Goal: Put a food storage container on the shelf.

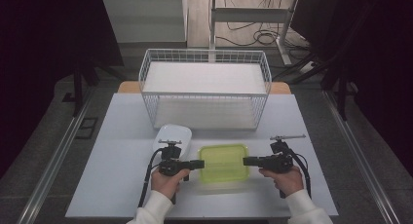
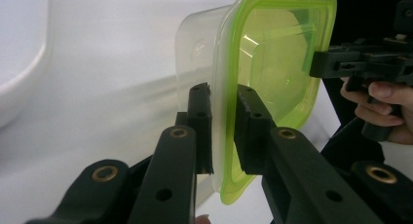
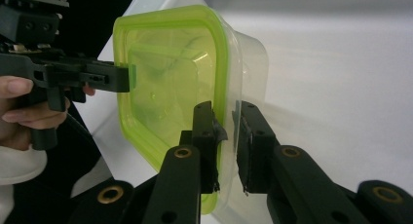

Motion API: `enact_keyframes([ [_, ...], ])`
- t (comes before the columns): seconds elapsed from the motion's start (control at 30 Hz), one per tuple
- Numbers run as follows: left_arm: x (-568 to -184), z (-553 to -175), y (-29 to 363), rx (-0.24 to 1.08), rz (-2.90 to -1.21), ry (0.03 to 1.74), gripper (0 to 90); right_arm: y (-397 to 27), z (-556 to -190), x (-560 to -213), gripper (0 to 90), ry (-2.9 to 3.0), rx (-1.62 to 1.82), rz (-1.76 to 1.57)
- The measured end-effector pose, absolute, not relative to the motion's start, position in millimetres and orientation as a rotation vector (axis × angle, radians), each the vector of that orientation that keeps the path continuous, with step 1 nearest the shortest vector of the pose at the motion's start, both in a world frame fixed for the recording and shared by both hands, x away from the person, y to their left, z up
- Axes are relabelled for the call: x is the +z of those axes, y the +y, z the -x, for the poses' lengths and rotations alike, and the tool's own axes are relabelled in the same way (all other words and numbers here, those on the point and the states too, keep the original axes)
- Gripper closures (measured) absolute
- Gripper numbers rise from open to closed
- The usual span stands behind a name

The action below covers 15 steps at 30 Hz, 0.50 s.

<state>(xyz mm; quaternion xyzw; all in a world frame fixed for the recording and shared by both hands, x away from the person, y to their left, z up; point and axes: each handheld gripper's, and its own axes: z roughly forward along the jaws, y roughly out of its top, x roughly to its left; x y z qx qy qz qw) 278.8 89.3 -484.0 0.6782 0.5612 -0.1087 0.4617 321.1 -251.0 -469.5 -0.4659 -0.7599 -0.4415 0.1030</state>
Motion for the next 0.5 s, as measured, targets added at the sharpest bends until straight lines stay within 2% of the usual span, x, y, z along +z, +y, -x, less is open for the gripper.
enact_keyframes([
  [0.5, -461, -288, 97, -0.229, -1.681, 1.309, 79.9, -248, -318, -450, 78.2, -2.274, -1.462, 1.325],
])
